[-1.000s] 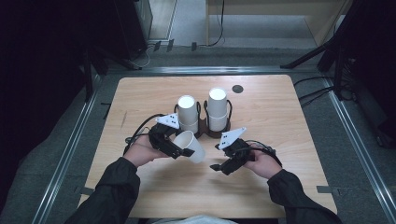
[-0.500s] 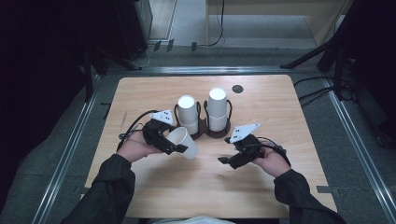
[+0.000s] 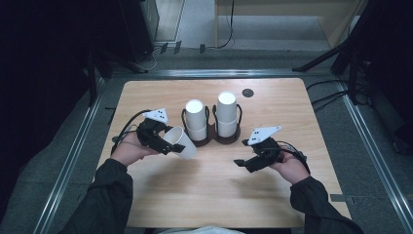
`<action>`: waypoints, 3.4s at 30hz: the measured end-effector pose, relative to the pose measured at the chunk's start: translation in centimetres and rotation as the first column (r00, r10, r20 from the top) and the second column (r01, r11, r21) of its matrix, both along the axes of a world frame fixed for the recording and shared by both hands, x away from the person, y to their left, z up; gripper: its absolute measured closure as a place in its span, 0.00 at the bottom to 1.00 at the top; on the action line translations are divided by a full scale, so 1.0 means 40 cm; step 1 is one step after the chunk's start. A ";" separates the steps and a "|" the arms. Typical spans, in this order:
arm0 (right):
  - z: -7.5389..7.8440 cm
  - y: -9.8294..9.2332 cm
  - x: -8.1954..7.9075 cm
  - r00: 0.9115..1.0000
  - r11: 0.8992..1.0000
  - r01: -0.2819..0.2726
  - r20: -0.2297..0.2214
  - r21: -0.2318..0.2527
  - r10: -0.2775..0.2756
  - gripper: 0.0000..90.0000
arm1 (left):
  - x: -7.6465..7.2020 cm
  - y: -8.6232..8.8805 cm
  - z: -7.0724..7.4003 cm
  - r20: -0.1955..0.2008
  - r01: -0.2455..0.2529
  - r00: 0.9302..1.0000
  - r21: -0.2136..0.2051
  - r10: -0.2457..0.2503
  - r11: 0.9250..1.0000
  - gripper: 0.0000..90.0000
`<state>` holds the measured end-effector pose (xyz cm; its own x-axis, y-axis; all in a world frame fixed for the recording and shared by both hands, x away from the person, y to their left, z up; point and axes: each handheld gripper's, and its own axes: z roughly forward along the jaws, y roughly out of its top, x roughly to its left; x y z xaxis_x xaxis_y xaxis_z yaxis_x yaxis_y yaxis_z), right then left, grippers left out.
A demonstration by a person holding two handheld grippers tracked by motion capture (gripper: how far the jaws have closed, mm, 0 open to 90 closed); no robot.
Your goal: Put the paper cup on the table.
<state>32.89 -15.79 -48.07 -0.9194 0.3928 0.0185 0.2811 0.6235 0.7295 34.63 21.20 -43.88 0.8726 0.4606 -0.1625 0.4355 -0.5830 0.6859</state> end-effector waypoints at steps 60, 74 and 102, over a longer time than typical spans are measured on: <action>-0.024 -0.003 0.003 0.999 0.997 -0.033 -0.017 -0.074 0.032 0.26 | 0.093 0.277 -0.028 0.003 -0.388 0.919 0.172 0.394 0.905 0.23; -0.026 -0.001 0.001 0.999 0.996 -0.043 -0.015 -0.079 0.042 0.26 | 0.108 0.296 -0.057 -0.003 -0.460 0.879 0.256 0.476 0.850 0.23; -0.028 0.004 -0.001 0.999 0.995 -0.050 -0.017 -0.086 0.049 0.26 | 0.118 0.271 -0.087 -0.015 -0.466 0.870 0.304 0.493 0.831 0.19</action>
<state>32.86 -15.62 -49.21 -0.9376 0.3476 0.0002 0.2587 0.6973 0.6684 39.37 32.06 -47.37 0.5177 0.8551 -0.0279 0.7621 -0.4461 0.4692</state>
